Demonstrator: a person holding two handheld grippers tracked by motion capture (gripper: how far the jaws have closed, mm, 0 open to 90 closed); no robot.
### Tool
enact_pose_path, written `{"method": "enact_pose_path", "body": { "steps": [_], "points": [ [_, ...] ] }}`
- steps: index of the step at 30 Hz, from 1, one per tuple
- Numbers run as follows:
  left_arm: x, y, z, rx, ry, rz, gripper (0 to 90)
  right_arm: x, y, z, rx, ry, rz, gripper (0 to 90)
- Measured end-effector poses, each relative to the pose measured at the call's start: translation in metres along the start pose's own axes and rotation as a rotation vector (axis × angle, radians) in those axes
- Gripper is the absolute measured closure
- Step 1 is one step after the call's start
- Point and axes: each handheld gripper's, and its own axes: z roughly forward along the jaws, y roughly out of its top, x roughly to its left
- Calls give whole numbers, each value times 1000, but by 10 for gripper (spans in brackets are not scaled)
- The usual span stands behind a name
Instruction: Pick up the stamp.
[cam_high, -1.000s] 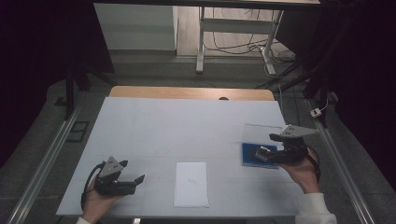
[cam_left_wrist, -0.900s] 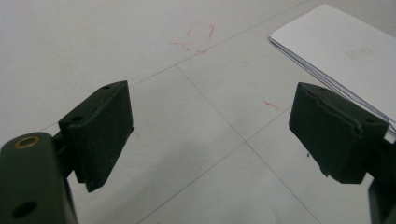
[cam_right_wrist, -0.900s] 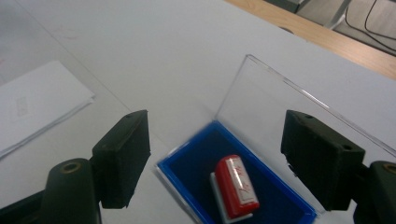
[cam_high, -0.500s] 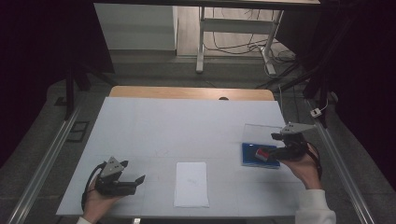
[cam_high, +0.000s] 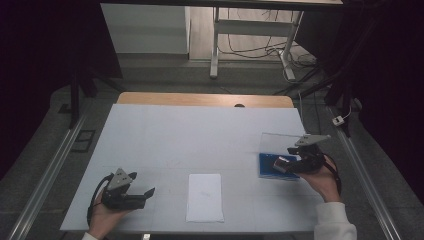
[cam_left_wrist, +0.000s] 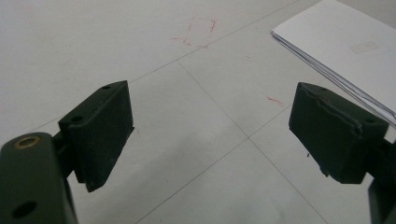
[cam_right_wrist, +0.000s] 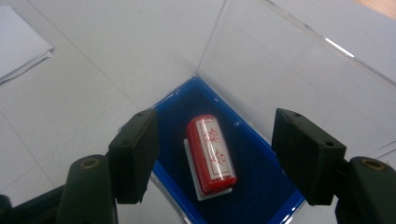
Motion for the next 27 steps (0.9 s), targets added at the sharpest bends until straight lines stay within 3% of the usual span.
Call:
{"method": "enact_pose_path", "body": {
  "steps": [12, 19, 27],
  "points": [
    [0, -1, 1, 8, 0, 2, 137, 1, -2, 4, 29, 20, -17, 420],
    [1, -1, 1, 10, 2, 3, 136, 1, -5, 12, 60, 16, -41, 511],
    [2, -2, 1, 14, 4, 6, 136, 1, -6, 13, 58, 16, -67, 613]
  ]
}}
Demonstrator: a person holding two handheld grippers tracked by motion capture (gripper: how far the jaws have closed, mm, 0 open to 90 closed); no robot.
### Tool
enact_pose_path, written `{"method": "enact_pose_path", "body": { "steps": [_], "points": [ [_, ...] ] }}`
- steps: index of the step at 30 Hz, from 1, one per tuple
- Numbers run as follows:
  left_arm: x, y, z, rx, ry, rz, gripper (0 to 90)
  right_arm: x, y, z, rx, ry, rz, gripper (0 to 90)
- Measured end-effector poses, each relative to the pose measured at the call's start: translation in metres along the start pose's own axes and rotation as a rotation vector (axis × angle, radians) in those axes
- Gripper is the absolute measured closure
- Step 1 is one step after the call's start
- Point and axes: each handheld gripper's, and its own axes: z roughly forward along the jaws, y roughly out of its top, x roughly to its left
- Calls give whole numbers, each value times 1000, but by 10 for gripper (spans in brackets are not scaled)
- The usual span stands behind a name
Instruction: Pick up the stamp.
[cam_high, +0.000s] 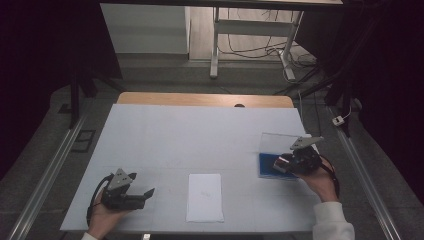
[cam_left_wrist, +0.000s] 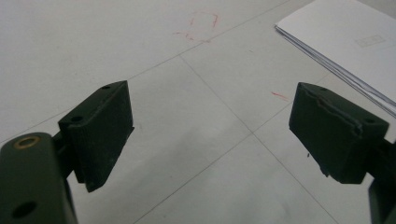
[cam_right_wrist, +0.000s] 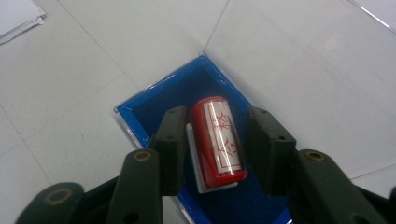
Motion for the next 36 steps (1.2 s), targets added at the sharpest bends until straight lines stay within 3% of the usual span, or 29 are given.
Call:
{"method": "enact_pose_path", "body": {
  "steps": [10, 23, 36],
  "points": [
    [0, -1, -1, 1, 3, -2, 136, 1, 0, 1, 9, 4, -28, 683],
    [1, -1, -1, 1, 5, -2, 137, 2, 0, 1, -4, 14, -51, 697],
    [1, -1, -2, -5, 12, -5, 138, 2, 7, -20, -107, -5, -5, 698]
  ]
}}
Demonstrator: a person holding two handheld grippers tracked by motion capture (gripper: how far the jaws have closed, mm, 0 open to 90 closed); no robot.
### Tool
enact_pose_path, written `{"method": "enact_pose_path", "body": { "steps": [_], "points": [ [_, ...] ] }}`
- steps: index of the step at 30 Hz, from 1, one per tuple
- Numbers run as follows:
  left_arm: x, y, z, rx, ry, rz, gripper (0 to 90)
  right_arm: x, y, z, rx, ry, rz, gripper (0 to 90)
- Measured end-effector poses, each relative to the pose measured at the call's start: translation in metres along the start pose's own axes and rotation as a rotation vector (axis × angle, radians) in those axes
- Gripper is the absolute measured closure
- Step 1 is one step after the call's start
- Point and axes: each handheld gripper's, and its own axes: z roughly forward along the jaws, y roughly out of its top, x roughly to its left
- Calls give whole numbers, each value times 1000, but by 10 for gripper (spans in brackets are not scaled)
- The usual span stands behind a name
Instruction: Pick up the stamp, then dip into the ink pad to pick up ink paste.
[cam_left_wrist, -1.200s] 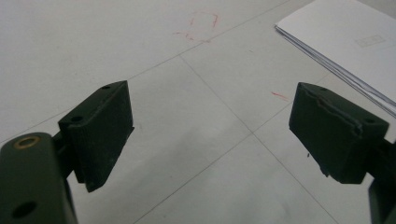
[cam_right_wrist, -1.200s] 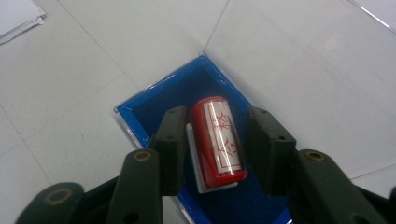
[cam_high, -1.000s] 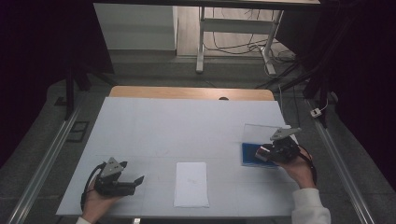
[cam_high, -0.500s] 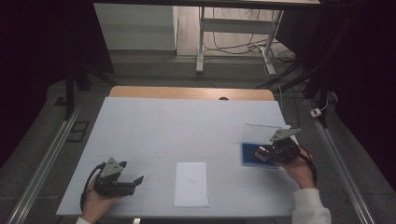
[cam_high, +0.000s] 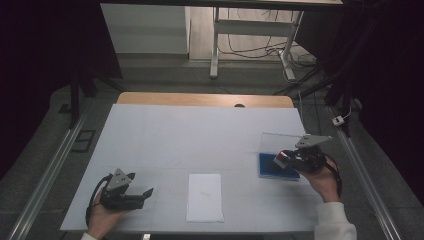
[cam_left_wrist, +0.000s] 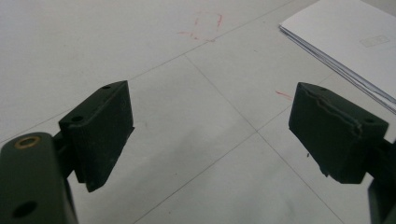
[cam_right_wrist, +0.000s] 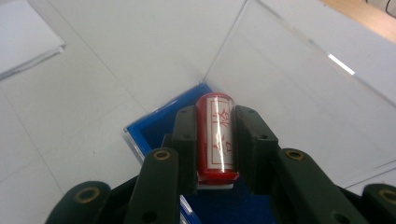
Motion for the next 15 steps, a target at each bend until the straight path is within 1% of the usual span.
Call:
{"method": "enact_pose_path", "body": {
  "steps": [1, 4, 6, 9, 13, 14, 15],
  "points": [
    [0, 0, 0, -1, 0, 0, 138, 0, 0, 0, 0, 0, 0, 698],
    [0, 0, 0, -1, -1, -1, 138, 0, 1, -2, -16, 6, 23, 698],
    [0, 0, 0, -1, 0, -2, 138, 0, 2, -4, -19, 2, 25, 698],
    [0, 0, -1, -3, 1, -4, 139, 1, 4, -6, -24, -8, 24, 698],
    [0, 0, -1, -4, 2, -3, 139, 4, 9, -9, -37, -20, 7, 698],
    [0, 0, -1, -5, 3, -4, 139, 4, 9, -9, -37, -20, 7, 698],
    [0, 0, -1, -4, 3, -3, 138, 5, 10, -10, -31, -28, -3, 698]
  ]
}}
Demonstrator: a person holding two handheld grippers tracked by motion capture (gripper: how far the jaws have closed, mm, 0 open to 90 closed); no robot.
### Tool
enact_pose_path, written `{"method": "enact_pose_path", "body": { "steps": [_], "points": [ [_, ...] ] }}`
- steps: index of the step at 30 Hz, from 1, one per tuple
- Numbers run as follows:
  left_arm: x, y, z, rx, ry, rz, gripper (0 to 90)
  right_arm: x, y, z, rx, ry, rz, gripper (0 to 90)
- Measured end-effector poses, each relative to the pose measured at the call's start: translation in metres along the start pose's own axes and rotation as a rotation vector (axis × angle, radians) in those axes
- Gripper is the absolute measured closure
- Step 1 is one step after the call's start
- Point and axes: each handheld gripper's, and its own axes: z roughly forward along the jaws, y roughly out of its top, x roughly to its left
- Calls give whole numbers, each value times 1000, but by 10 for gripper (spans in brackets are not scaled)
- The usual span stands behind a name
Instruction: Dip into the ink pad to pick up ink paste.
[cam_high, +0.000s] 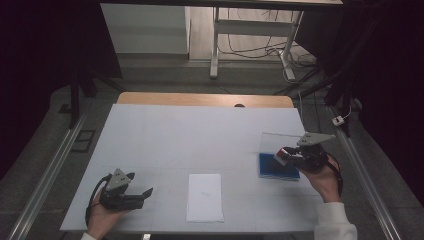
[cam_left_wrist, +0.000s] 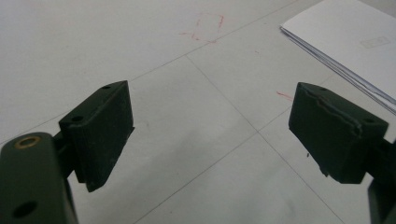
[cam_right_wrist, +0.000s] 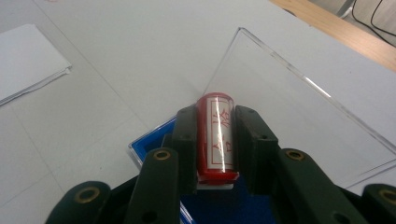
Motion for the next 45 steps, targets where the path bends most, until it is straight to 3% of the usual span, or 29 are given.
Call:
{"method": "enact_pose_path", "body": {
  "steps": [12, 45],
  "points": [
    [0, 0, 0, 1, 1, 2, 139, 4, 2, 9, 53, -20, -29, 698],
    [0, -1, 0, 6, 4, 3, 138, 4, -4, 28, 145, -33, -24, 698]
  ]
}}
